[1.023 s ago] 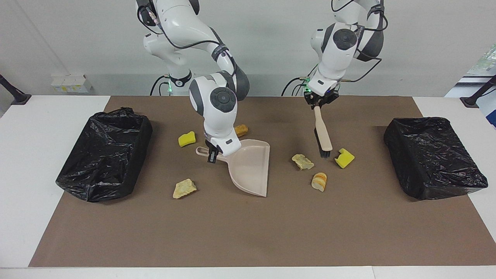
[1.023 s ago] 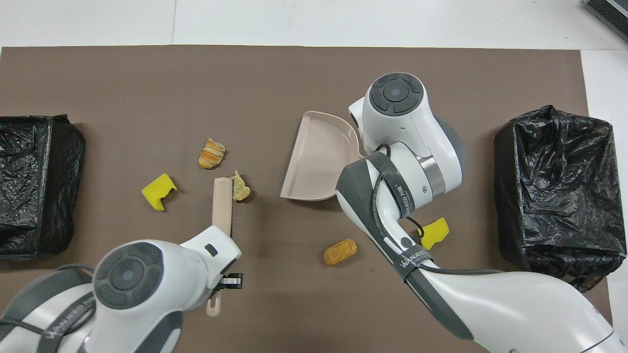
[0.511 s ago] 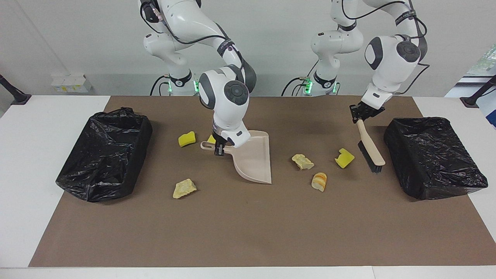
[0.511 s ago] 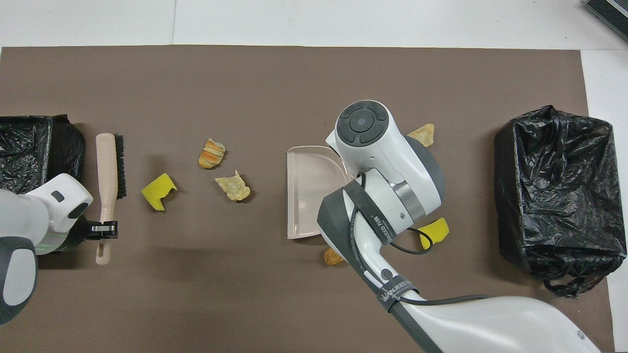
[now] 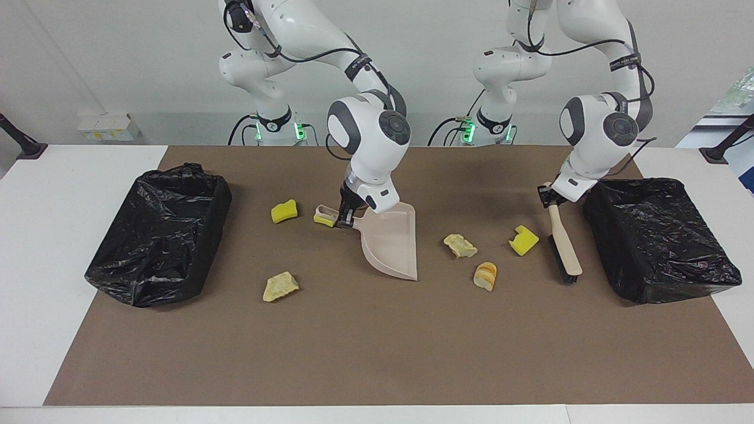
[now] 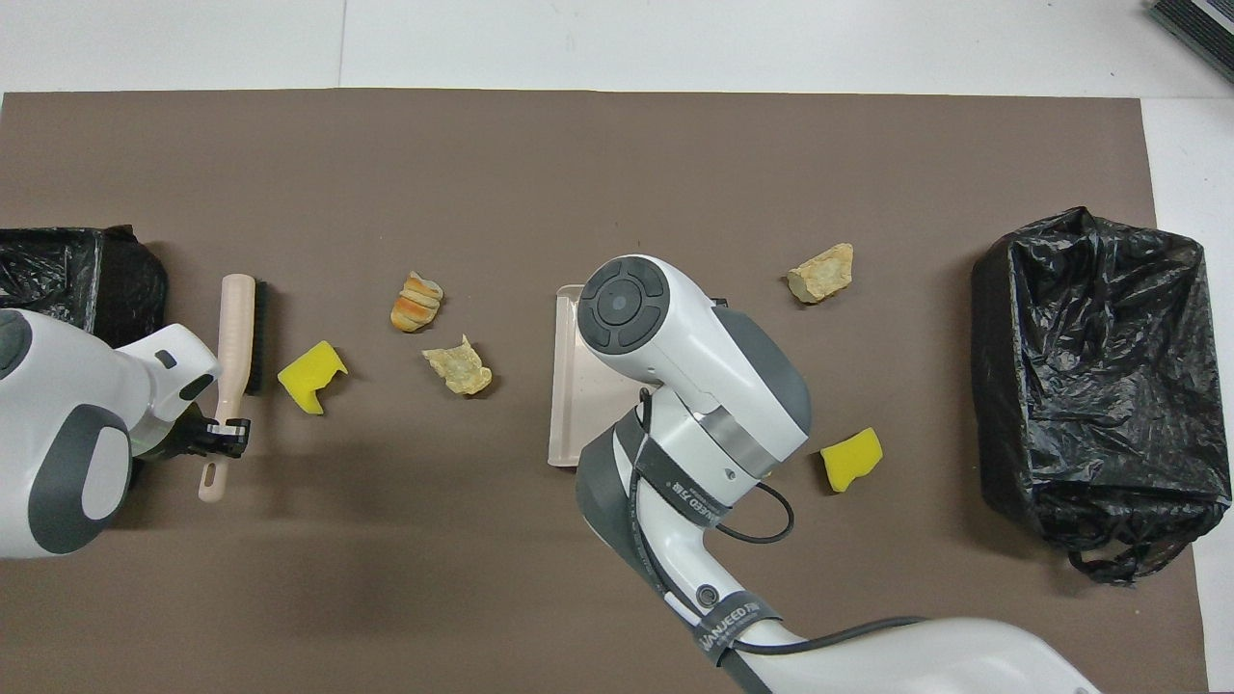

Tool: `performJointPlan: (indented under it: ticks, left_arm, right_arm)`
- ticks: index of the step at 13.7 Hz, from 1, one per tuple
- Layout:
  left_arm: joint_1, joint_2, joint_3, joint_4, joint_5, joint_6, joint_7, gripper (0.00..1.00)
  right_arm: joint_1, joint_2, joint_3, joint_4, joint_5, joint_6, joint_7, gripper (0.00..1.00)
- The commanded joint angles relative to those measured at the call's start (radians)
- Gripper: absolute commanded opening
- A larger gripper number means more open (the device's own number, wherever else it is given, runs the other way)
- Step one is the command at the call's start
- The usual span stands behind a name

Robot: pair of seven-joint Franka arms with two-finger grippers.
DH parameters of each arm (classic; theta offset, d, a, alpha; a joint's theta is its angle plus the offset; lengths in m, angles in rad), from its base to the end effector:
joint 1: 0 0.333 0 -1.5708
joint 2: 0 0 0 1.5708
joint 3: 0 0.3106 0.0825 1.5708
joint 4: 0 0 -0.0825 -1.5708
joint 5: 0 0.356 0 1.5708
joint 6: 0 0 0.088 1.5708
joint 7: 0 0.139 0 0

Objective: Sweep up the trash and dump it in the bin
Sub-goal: 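Sweep the brush with the left gripper toward the dustpan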

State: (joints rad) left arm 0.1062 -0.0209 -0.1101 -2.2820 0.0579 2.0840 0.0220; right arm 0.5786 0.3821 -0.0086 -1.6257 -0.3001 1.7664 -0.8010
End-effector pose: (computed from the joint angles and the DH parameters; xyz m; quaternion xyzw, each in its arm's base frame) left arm 0.4653 0.0027 0.3299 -0.9953 0.0292 0.0887 0.0242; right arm 0.5275 0.2968 0.3635 0.7301 0.6573 -0.1348 0.1290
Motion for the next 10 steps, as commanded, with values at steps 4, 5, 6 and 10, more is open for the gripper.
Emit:
performJointPlan:
  ticks: [4, 5, 6, 10]
  left_arm:
    - [-0.129, 0.073, -0.003, 0.073, -0.056, -0.012, -0.027, 0.00]
    - [-0.160, 0.097, -0.005, 0.096, -0.081, -0.007, -0.071, 0.00]
    - [-0.183, 0.114, -0.005, 0.125, -0.095, -0.021, -0.092, 0.00]
    - [-0.295, 0.121, -0.005, 0.134, -0.173, -0.004, -0.097, 0.00]
  right_arm:
    - [-0.014, -0.025, 0.010, -0.042, -0.030, 0.019, 0.020, 0.00]
    - [-0.014, -0.025, 0.010, -0.042, -0.028, 0.019, 0.022, 0.00]
    - [-0.013, -0.025, 0.010, -0.040, -0.028, 0.019, 0.020, 0.00]
    - [-0.014, -0.025, 0.010, -0.042, -0.019, 0.021, 0.022, 0.00]
